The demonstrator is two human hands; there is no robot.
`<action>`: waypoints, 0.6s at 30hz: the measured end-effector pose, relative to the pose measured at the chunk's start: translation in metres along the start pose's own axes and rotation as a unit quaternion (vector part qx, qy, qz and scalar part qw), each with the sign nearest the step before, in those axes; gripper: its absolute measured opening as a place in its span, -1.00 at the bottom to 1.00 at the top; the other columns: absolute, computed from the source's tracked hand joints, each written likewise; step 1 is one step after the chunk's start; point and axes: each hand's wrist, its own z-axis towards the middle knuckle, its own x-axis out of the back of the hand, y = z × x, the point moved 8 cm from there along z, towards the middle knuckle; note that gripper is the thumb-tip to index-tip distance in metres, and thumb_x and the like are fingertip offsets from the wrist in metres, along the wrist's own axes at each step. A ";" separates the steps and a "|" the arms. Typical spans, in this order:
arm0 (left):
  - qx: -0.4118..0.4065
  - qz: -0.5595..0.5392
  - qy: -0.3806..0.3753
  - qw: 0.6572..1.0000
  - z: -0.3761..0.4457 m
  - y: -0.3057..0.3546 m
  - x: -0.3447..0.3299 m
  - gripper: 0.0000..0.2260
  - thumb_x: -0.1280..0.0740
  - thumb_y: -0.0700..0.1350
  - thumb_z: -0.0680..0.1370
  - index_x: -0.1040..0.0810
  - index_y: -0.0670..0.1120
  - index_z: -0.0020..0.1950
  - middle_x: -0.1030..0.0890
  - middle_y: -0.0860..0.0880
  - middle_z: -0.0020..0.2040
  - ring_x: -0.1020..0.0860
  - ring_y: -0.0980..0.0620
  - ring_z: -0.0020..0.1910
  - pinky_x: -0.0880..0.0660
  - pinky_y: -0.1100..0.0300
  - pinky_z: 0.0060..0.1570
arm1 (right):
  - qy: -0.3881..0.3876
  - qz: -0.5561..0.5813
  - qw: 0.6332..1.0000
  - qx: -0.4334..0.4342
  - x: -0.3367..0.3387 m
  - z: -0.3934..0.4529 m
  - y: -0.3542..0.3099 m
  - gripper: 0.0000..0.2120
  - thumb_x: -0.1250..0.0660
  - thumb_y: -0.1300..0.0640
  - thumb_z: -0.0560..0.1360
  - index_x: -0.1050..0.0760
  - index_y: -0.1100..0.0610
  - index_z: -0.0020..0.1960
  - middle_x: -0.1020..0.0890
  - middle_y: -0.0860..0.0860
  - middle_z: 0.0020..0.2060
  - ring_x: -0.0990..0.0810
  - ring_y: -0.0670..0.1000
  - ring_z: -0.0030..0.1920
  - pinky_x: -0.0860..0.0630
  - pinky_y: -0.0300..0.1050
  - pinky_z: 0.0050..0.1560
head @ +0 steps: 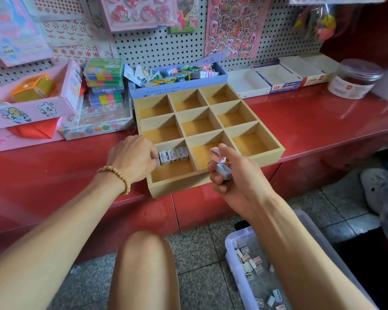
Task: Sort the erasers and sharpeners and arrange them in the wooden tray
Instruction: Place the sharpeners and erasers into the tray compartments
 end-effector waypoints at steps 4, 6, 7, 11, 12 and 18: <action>-0.010 0.001 0.002 1.000 0.001 0.004 0.000 -0.91 -0.42 -0.08 0.52 -0.72 0.06 -0.11 -0.66 0.02 0.08 -0.59 -0.09 0.07 -0.50 0.08 -0.09 | 0.006 -0.002 1.000 0.000 -0.001 0.000 0.002 -0.76 -0.23 0.03 0.65 -0.48 0.12 -0.14 -0.51 0.02 -0.40 -0.33 -0.07 -0.49 -0.14 -0.20 -0.46; -0.021 0.003 0.006 1.000 0.000 0.006 0.000 -0.91 -0.41 -0.07 0.53 -0.72 0.06 -0.09 -0.65 0.01 0.08 -0.59 -0.09 0.07 -0.52 0.06 -0.07 | 0.004 0.005 1.000 -0.005 -0.003 0.000 0.005 -0.74 -0.24 0.02 0.65 -0.53 0.16 -0.10 -0.51 0.04 -0.39 -0.33 -0.06 -0.49 -0.15 -0.22 -0.49; -0.026 0.005 0.009 1.000 0.000 0.006 0.000 -0.92 -0.41 -0.06 0.53 -0.71 0.07 -0.07 -0.65 0.01 0.08 -0.59 -0.08 0.08 -0.53 0.06 -0.06 | 0.002 0.010 1.000 -0.007 -0.003 0.001 0.007 -0.74 -0.24 0.01 0.65 -0.55 0.16 -0.08 -0.51 0.05 -0.39 -0.33 -0.05 -0.50 -0.15 -0.22 -0.51; -0.034 -0.020 0.049 0.998 -0.003 0.005 0.005 -0.87 -0.42 0.04 0.51 -0.67 0.06 0.01 -0.63 0.04 0.00 -0.58 -0.02 0.07 -0.54 0.07 -0.06 | -0.005 0.005 1.000 -0.005 -0.006 0.000 0.009 -0.70 -0.23 0.01 0.66 -0.55 0.20 -0.07 -0.50 0.06 -0.41 -0.31 -0.06 -0.51 -0.15 -0.23 -0.53; -0.044 -0.069 0.069 0.994 -0.006 0.008 0.011 -0.88 -0.42 0.05 0.50 -0.67 0.06 -0.03 -0.63 0.08 -0.08 -0.59 0.02 -0.01 -0.54 0.09 -0.09 | -0.004 0.000 1.000 0.000 -0.007 0.000 0.008 -0.69 -0.23 0.00 0.66 -0.56 0.21 -0.07 -0.49 0.06 -0.41 -0.31 -0.06 -0.51 -0.16 -0.24 -0.54; -0.148 -0.366 0.014 0.919 -0.029 0.061 0.029 -0.86 -0.52 -0.03 0.42 -0.70 -0.02 -0.06 -0.67 0.08 -0.21 -0.59 0.11 -0.26 -0.56 0.23 -0.15 | -0.010 -0.002 0.999 0.034 -0.011 0.001 0.003 -0.69 -0.28 -0.04 0.63 -0.61 0.18 -0.08 -0.49 0.01 -0.42 -0.32 -0.09 -0.50 -0.20 -0.26 -0.54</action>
